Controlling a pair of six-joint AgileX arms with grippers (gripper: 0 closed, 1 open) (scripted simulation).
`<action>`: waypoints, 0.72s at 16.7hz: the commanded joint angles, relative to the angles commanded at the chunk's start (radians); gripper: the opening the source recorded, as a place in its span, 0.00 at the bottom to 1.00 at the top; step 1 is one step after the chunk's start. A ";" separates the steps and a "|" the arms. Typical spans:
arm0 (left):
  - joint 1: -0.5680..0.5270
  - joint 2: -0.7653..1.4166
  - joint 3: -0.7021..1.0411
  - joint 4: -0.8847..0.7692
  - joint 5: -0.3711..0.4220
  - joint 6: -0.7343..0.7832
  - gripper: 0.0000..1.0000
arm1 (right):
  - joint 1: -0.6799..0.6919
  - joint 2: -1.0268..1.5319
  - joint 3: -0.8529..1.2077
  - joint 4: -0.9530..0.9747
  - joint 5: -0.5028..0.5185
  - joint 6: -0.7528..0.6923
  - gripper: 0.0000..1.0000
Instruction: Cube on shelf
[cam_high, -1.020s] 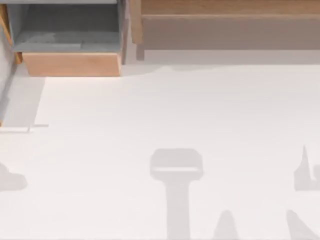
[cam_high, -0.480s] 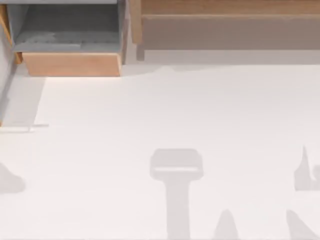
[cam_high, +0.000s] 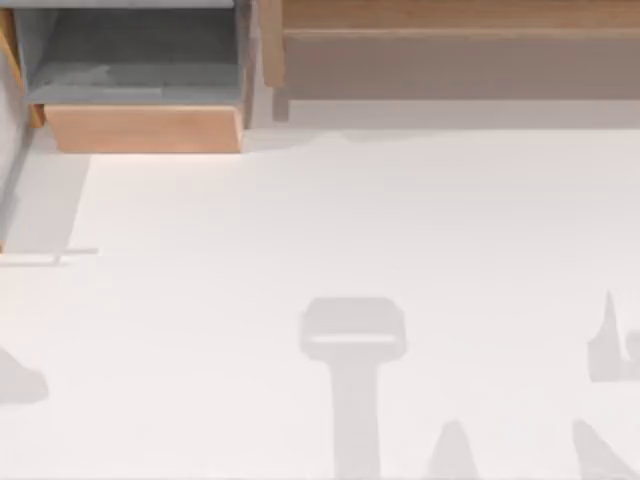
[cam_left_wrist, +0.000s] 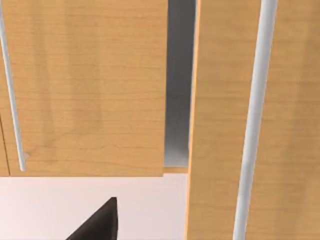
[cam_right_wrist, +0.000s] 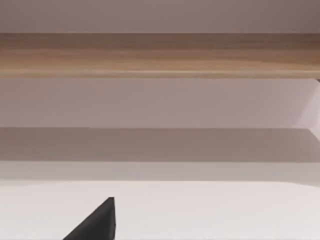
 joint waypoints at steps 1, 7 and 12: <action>0.006 -0.001 0.007 -0.008 -0.003 -0.004 1.00 | 0.000 0.000 0.000 0.000 0.000 0.000 1.00; 0.118 -0.007 0.195 -0.252 -0.080 -0.133 1.00 | 0.000 0.000 0.000 0.000 0.000 0.000 1.00; 0.186 0.003 0.508 -0.675 -0.184 -0.351 1.00 | 0.000 0.000 0.000 0.000 0.000 0.000 1.00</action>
